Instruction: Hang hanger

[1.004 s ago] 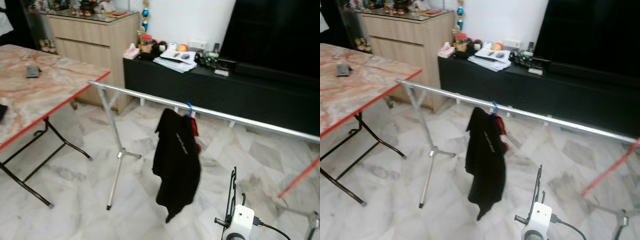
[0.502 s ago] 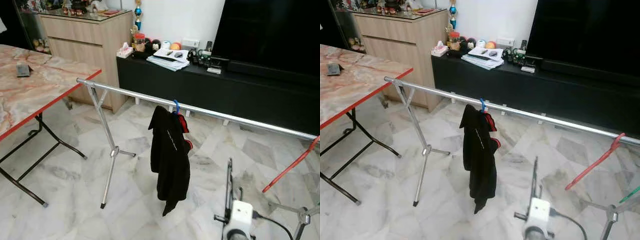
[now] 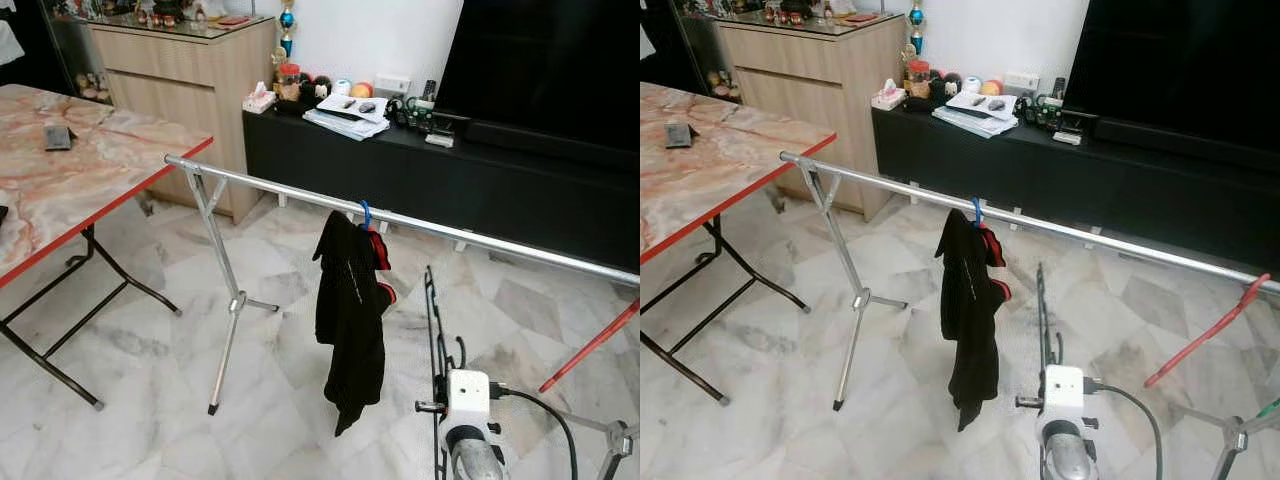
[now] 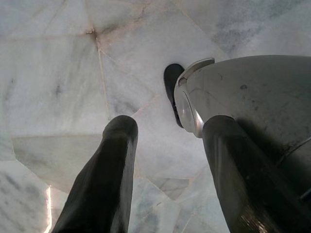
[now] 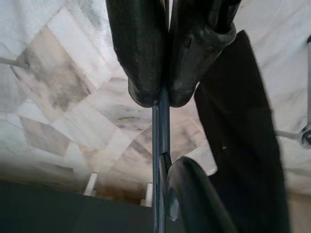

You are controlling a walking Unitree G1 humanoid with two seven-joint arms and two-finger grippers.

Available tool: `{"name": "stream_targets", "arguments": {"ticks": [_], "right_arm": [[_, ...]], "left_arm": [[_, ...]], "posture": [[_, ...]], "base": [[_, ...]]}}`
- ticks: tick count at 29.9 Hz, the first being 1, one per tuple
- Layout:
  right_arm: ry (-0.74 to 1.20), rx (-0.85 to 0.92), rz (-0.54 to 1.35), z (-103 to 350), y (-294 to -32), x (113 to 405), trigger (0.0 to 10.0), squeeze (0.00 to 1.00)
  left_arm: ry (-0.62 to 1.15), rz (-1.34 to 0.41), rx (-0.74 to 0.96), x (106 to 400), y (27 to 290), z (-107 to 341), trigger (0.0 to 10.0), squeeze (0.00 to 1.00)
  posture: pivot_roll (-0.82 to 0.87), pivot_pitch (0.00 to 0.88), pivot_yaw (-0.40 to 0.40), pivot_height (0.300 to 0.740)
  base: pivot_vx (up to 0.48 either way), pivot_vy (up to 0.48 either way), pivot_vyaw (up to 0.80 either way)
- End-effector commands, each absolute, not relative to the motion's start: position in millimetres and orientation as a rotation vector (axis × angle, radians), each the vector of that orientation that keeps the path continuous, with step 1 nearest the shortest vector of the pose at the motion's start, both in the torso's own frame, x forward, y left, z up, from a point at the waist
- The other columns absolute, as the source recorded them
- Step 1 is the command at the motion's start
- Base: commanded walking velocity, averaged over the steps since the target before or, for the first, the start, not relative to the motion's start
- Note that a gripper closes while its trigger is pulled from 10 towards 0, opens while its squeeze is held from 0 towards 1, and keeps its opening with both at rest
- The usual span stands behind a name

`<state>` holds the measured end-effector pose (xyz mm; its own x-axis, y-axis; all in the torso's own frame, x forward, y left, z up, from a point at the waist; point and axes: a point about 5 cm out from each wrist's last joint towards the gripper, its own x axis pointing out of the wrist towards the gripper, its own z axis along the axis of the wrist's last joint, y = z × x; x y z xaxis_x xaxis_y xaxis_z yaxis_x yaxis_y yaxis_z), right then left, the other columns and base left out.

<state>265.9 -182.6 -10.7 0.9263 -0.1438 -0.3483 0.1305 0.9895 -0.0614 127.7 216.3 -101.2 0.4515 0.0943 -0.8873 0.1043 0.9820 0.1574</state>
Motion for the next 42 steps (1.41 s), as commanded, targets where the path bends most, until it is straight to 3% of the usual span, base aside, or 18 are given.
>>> {"name": "stream_targets", "arguments": {"ticks": [1, 11, 42], "right_arm": [[0.346, -0.013, -0.179, -11, -185, 262, 10.0, 0.00], [0.338, 0.043, -0.287, -14, -190, 252, 10.0, 0.00], [0.355, 0.065, -0.270, -13, -178, 258, 10.0, 0.00]], "left_arm": [[1.116, -0.011, 0.195, 123, 215, -103, 10.0, 0.00], [1.115, -0.019, 0.194, 121, 216, -103, 10.0, 0.00], [1.115, -0.038, 0.191, 122, 215, -103, 10.0, 0.00]], "posture": [[0.06, 0.008, -0.036, 0.740], [0.05, 0.000, -0.032, 0.740], [0.06, 0.001, -0.034, 0.740]], "base": [[0.000, 0.000, 0.00], [0.000, 0.000, 0.00], [0.024, 0.000, 0.00]]}}
